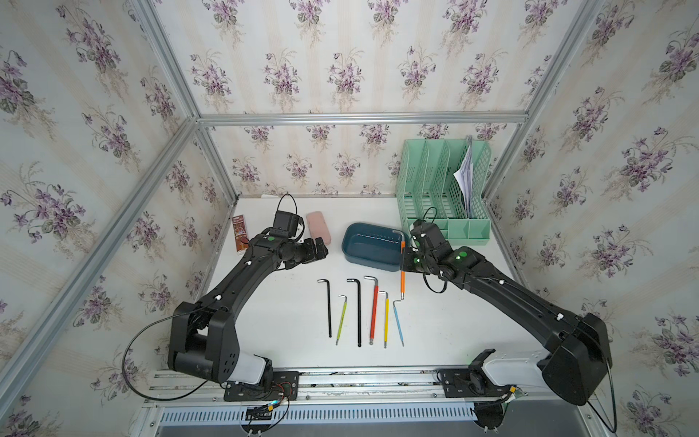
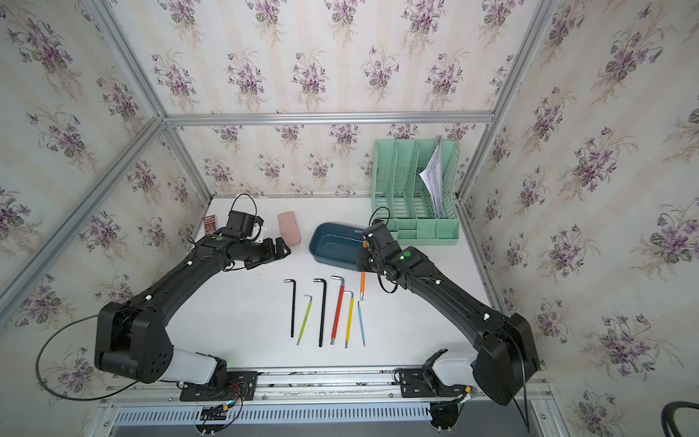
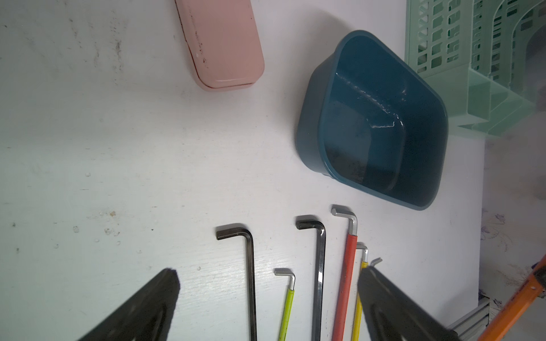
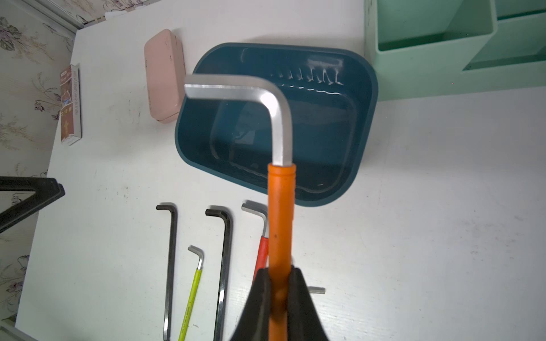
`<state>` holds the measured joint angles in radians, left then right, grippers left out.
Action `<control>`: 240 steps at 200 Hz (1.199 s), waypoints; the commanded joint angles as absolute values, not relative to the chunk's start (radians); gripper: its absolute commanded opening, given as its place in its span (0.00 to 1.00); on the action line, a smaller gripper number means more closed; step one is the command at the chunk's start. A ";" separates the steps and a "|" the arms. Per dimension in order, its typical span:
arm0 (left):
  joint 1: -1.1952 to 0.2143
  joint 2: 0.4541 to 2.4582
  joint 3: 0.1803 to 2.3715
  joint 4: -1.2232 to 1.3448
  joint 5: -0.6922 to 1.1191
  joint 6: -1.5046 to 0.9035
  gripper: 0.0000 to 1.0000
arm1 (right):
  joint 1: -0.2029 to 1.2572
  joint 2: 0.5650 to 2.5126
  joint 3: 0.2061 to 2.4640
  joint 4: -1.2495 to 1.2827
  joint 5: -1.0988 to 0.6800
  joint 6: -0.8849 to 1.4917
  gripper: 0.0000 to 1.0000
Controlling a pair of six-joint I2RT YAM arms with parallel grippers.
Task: Put the hex key on the desktop into the storage box
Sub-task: Place the Allen key in the storage box.
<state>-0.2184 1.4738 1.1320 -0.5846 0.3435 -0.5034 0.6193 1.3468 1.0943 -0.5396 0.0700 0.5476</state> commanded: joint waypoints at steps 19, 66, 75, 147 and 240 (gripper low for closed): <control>-0.224 1.511 1.168 -0.547 0.384 -0.497 0.99 | 0.593 1.394 1.139 -0.503 0.053 0.477 0.00; -0.224 1.539 1.195 -0.551 0.381 -0.481 0.99 | 0.560 1.459 1.198 -0.478 0.023 0.419 0.00; -0.223 1.548 1.203 -0.553 0.382 -0.478 0.99 | 0.556 1.472 1.210 -0.471 0.023 0.409 0.00; -0.227 1.572 1.234 -0.569 0.392 -0.470 0.99 | 0.484 1.630 1.353 -0.451 -0.043 0.281 0.00; -0.228 1.556 1.207 -0.572 0.390 -0.453 0.99 | 0.459 1.890 1.599 -0.473 -0.110 0.110 0.00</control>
